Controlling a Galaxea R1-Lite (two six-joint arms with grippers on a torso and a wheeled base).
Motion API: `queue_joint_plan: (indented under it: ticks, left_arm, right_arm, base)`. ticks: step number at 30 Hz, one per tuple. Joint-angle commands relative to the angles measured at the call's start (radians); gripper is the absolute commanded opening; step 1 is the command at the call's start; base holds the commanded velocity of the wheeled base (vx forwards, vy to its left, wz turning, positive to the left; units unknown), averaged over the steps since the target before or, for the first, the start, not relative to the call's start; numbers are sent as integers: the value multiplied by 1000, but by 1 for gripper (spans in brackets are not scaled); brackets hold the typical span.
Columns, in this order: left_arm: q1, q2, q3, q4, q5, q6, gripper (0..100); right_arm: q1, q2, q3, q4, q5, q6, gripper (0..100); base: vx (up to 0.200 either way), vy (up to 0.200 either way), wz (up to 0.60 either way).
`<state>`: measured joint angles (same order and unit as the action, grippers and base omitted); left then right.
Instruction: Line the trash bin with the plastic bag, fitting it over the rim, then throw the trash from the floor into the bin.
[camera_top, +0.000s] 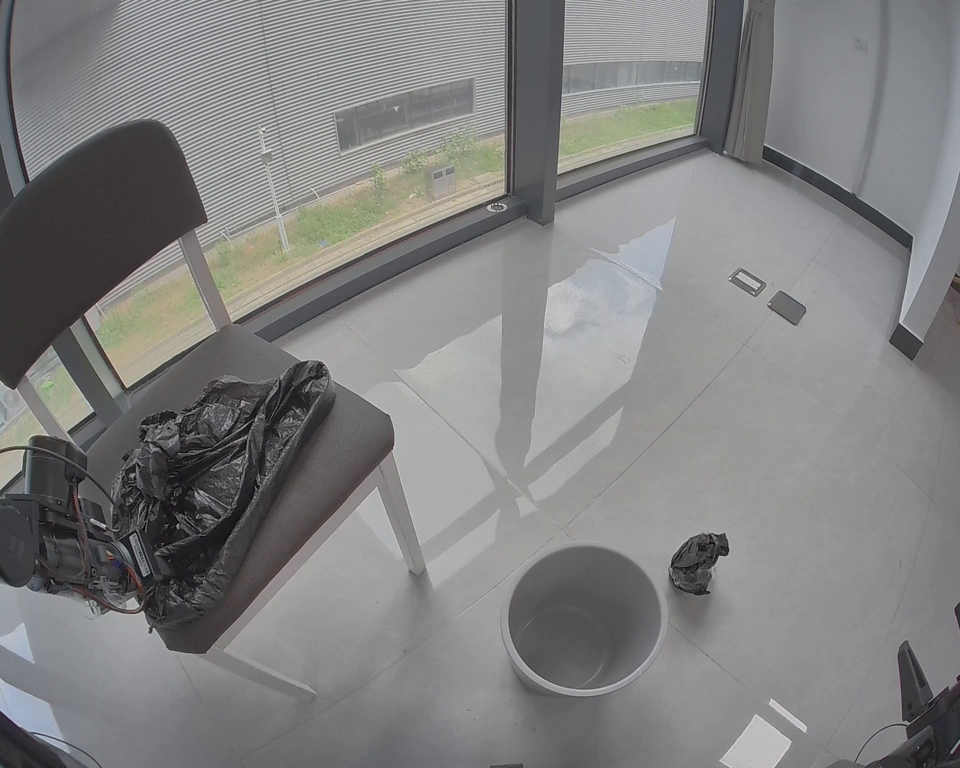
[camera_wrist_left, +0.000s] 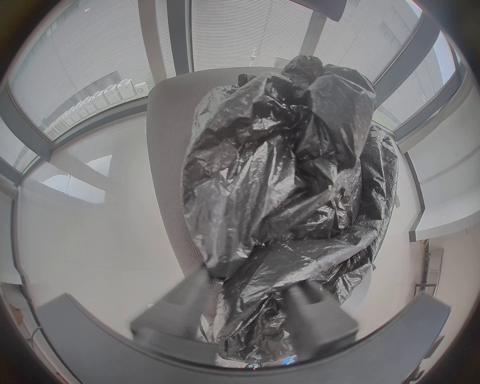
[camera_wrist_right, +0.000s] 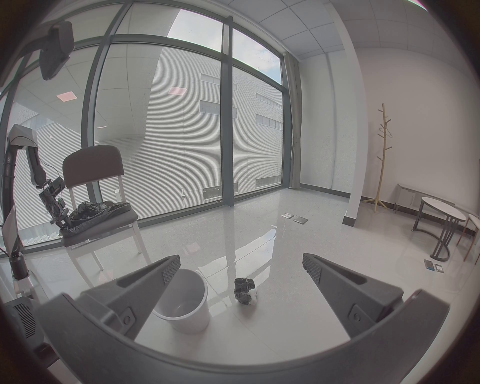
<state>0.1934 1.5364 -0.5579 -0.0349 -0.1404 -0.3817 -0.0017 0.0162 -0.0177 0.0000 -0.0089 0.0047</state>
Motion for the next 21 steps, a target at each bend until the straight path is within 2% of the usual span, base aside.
queue_joint_plan:
  ticks: [1,9,13,15,16,18,21]
  left_arm:
    - [0,-7,3,0,-2,0,0]
    - [-3,-33,19,0,-1,1,0]
    - [-71,-228,33,-2,1,0,0]
    - [-123,-335,16,0,-1,1,0]
    - [-123,-335,16,0,-1,1,0]
    - [-173,-401,3,1,9,3,0]
    - [-221,-453,7,0,10,50,0]
  right_arm:
    - [0,-16,16,0,0,0,100]
    - [0,-16,16,0,3,-5,100]
    - [0,-16,15,-3,49,-89,100]
    - [0,-16,15,-2,61,-97,100]
    - [0,-16,15,-2,61,-97,100]
    - [0,-16,16,-3,61,-98,100]
    - [0,-16,16,-8,64,-101,100]
  base:
    - [0,0,0]
    - [0,0,0]
    - [0,0,0]
    - [0,0,0]
    - [0,0,0]
    - [0,0,0]
    - [0,0,0]
